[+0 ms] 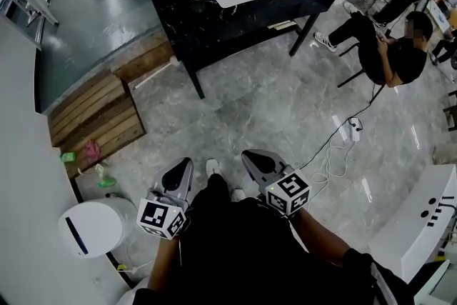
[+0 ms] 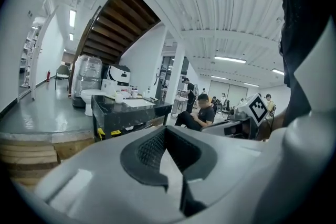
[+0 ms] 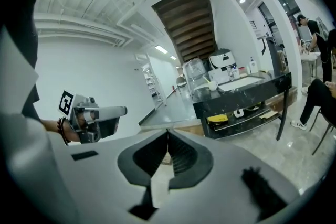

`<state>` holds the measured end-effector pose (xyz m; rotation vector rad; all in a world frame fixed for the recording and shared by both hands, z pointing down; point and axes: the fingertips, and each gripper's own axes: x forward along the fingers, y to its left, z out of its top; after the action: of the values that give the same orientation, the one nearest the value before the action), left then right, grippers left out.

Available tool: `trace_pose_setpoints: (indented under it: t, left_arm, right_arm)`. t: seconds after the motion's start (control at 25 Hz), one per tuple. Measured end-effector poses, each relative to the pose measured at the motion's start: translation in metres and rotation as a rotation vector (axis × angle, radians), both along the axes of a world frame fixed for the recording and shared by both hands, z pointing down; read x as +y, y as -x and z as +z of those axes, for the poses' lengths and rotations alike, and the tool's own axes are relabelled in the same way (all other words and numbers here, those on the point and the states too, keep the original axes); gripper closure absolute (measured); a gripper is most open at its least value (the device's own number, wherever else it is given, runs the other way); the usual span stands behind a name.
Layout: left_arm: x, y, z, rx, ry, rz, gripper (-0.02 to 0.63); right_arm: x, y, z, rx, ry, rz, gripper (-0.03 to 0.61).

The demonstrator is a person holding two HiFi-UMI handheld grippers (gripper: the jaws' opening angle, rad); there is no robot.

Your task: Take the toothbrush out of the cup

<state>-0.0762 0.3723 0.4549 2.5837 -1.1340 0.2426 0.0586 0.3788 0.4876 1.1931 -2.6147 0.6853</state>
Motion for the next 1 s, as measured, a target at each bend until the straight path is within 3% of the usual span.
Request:
trace_pose_setpoints:
  t: [0.64,1.0]
  left_arm:
    - [-0.099,0.070,0.004,0.044,0.004,0.030,0.604]
    - [-0.112,0.076,-0.002,0.076,-0.003,0.036,0.604]
  right_arm:
    - [-0.087,0.061,0.007,0.047,0.059,0.037,0.565]
    - [-0.102,0.066,0.006,0.042,0.070,0.065,0.565]
